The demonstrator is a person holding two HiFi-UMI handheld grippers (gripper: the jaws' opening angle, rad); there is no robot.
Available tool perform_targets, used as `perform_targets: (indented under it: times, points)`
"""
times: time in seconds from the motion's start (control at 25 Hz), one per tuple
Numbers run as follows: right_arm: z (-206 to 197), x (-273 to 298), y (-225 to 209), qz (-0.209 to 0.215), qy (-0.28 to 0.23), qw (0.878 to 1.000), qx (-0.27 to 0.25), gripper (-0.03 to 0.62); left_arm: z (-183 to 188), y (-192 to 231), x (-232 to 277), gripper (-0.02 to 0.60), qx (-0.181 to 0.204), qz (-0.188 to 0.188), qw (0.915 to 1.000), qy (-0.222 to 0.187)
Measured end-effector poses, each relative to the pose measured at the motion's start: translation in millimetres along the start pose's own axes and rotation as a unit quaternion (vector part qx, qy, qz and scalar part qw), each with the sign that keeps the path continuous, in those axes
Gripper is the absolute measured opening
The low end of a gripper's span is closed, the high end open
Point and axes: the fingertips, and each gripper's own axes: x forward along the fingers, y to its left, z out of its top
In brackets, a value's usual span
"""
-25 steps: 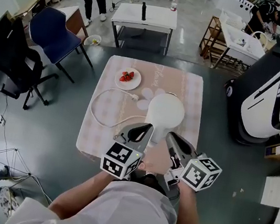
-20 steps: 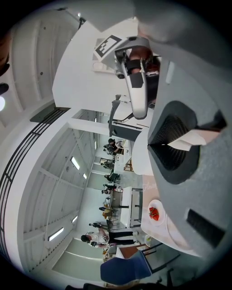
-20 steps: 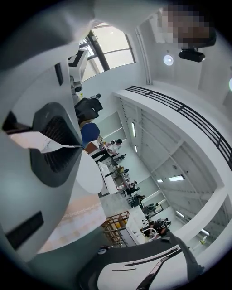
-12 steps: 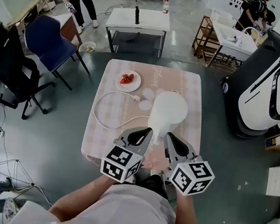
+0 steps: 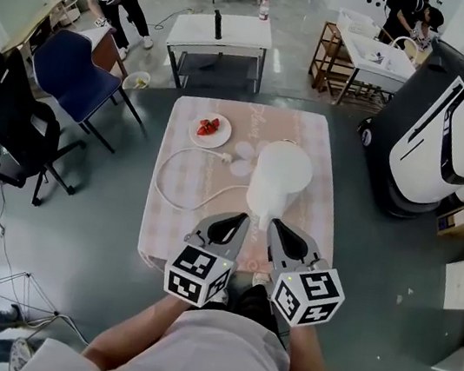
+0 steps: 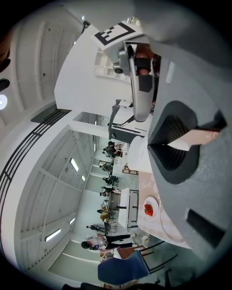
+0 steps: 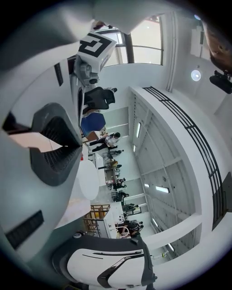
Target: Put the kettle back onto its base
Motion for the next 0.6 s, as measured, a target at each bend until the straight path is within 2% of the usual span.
perform_targets:
  times: [0.6]
  points:
    - [-5,-7,12,-0.011,0.003,0.999,-0.036,0.005,0,-5,-12,0.005,-0.004,-0.005,0.9999,-0.010]
